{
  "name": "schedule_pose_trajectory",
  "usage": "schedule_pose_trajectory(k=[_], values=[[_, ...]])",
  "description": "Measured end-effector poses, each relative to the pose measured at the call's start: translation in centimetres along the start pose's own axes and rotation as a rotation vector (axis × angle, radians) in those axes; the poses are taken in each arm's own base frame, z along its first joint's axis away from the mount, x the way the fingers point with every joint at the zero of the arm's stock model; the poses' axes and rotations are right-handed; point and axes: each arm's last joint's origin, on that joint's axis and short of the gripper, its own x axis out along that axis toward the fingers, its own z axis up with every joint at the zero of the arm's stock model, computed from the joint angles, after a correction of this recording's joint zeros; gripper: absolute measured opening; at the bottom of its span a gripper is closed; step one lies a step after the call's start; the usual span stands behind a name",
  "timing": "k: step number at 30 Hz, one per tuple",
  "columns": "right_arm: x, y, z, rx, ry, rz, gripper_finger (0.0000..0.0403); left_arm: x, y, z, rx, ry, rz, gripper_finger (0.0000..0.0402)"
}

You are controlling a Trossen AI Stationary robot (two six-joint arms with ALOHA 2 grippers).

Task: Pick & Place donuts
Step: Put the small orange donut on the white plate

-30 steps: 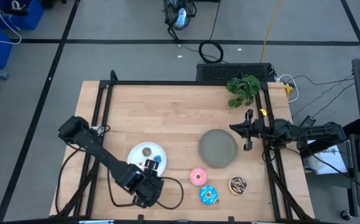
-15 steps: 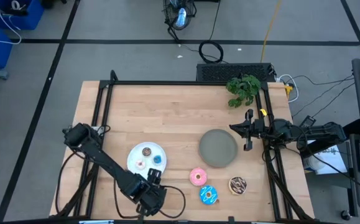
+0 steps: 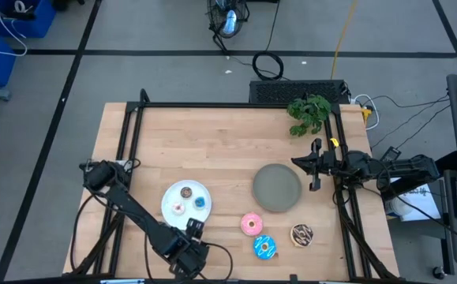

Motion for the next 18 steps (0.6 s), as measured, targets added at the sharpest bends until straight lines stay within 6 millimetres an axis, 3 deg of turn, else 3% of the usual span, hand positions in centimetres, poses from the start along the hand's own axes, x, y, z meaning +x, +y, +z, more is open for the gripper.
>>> schedule_pose_trajectory(k=[18], values=[[0.00, 0.00, -0.01, 0.000, 0.000, 0.000, 0.0000, 0.08, 0.00, 0.10, -0.010, -0.009, 0.003, 0.0299]])
